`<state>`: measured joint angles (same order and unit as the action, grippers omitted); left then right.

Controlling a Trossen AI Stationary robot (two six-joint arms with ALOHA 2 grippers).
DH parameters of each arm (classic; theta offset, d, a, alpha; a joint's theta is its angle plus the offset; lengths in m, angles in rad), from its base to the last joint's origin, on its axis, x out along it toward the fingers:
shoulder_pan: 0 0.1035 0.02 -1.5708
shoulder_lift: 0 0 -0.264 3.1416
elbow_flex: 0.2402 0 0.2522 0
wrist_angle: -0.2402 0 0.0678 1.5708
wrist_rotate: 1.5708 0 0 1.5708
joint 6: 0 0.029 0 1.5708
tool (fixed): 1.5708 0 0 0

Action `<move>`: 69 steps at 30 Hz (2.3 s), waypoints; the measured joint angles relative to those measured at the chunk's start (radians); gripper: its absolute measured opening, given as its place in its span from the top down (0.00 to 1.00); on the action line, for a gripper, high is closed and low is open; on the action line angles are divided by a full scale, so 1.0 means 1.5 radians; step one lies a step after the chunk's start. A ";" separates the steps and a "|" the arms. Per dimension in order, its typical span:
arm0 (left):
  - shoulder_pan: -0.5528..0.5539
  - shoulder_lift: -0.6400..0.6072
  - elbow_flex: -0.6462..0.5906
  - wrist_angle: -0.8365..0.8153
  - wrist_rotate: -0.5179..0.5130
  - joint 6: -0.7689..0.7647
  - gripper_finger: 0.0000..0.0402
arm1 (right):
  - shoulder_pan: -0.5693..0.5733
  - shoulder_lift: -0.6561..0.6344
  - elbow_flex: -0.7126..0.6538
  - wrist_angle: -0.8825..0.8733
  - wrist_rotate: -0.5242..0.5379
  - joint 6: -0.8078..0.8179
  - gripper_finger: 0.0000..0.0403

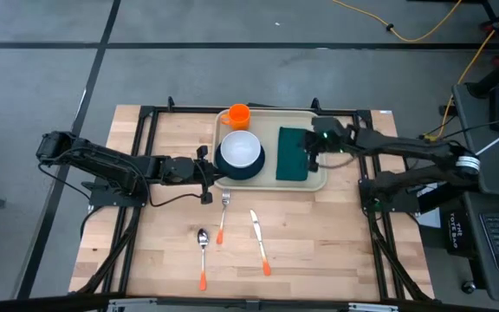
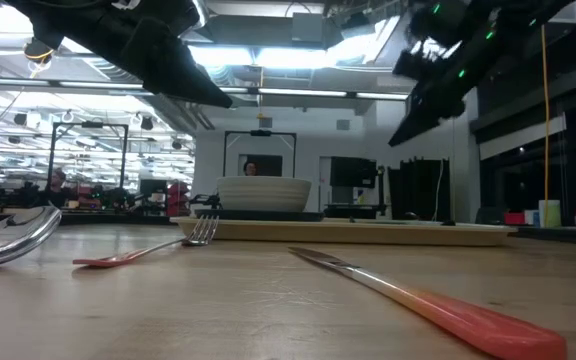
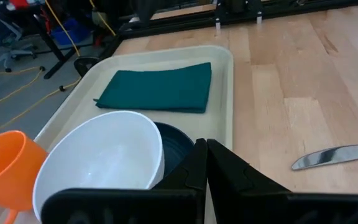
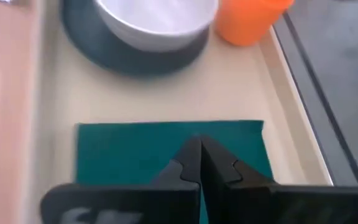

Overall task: Set up tray
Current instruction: Put the orange fork on top of the napkin to the right of the green plate on the gray serving tray

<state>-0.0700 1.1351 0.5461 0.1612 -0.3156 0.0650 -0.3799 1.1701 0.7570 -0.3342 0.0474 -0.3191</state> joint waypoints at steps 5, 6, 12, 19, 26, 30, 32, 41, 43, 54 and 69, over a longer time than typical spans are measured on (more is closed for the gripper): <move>0.000 0.000 0.000 0.000 0.001 0.001 0.99 | 0.121 -0.055 -0.042 0.053 0.024 0.079 1.00; 0.000 0.000 0.000 0.000 0.004 0.001 0.99 | 0.141 -0.061 -0.058 0.073 0.024 0.095 1.00; 0.000 0.000 0.000 0.000 0.072 0.008 1.00 | 0.255 -0.069 -0.149 0.187 0.145 0.176 1.00; 0.000 0.000 0.000 0.000 0.090 0.006 1.00 | 0.358 -0.066 -0.179 0.268 0.183 0.228 1.00; -0.038 0.000 0.001 -0.049 0.077 0.042 1.00 | 0.416 -0.066 -0.180 0.295 0.248 0.210 1.00; -0.088 0.000 0.029 -0.140 0.002 0.051 1.00 | 0.425 -0.066 -0.180 0.295 0.252 0.221 1.00; -0.104 0.000 0.044 -0.164 -0.002 0.053 0.99 | 0.425 -0.066 -0.180 0.295 0.252 0.232 1.00; -0.118 0.036 0.056 -0.150 0.010 0.065 1.00 | 0.425 -0.066 -0.180 0.306 0.254 0.245 1.00; -0.117 0.070 0.056 -0.138 0.017 0.076 1.00 | 0.425 -0.066 -0.180 0.310 0.254 0.245 1.00; -0.123 0.160 0.056 -0.145 0.015 0.093 0.99 | 0.425 -0.066 -0.180 0.310 0.254 0.243 0.97; -0.124 0.160 0.056 -0.151 -0.063 0.273 0.78 | 0.425 -0.066 -0.180 0.309 0.254 0.262 0.97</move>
<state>-0.2554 1.3746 0.6296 -0.0658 -0.4108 0.4741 0.2573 1.0710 0.4873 0.1299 0.4278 0.0742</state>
